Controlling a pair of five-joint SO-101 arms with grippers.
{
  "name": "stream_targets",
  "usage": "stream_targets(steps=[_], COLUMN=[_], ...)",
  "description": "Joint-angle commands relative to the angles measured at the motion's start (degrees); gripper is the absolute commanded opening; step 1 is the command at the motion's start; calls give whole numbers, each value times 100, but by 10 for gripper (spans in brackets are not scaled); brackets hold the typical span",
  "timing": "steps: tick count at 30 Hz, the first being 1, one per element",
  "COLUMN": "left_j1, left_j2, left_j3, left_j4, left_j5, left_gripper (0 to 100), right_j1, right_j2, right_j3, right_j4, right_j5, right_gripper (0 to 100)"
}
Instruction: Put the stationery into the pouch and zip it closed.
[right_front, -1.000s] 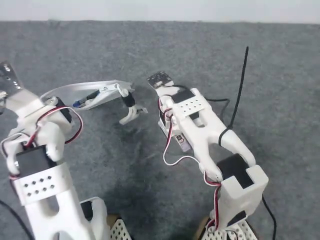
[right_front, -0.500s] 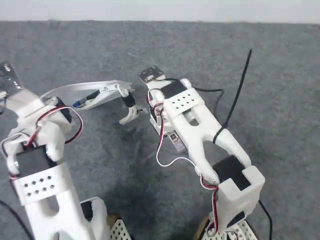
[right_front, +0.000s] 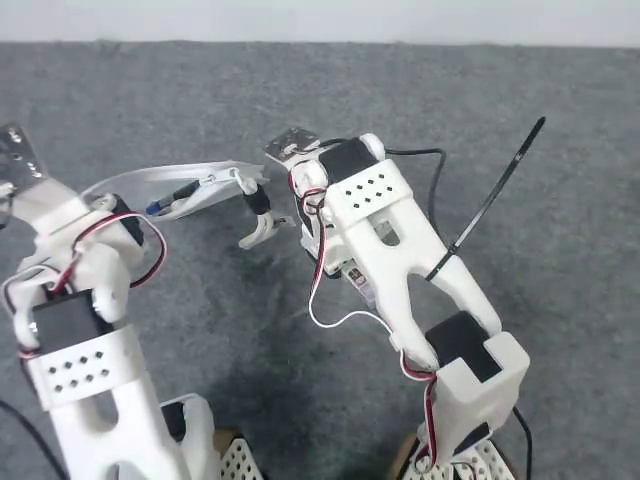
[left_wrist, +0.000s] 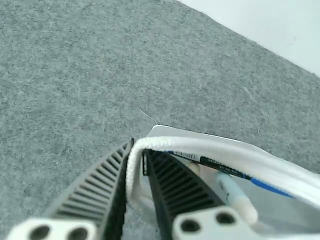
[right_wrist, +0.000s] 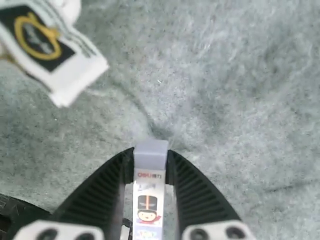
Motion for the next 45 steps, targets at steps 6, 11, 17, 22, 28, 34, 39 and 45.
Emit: stream_targets(steps=[6,11,17,22,28,34,39,45], left_j1=[18,18,26,44,554,835,835,835], left_j2=[132,132,132,132,132,132,132,132], left_j3=[31,31,31,31,31,101,127,127], left_j4=[-70,-70,-70,-70,-62,-62,-62,-62], left_j5=[-62,-62,-53,-53,-53,-62,-70,-70], left_gripper=[11,11,11,11,11,11,11,11], right_j1=[-84,-444,-1121,-1288,-1499,-1508,-1481,-1473], right_j2=[-2554,-3688,-4690,-5385,-6316,-7248,-7934,-8813], right_j3=[1064,1776,2215,2840,3745,4765,5776,7042], right_j4=[-84,-444,-629,-1420,-2466,-3899,-5692,-7477], right_j5=[70,70,53,-659,-1732,-2699,-3481,-3314], right_gripper=[6,6,6,6,6,6,6,6])
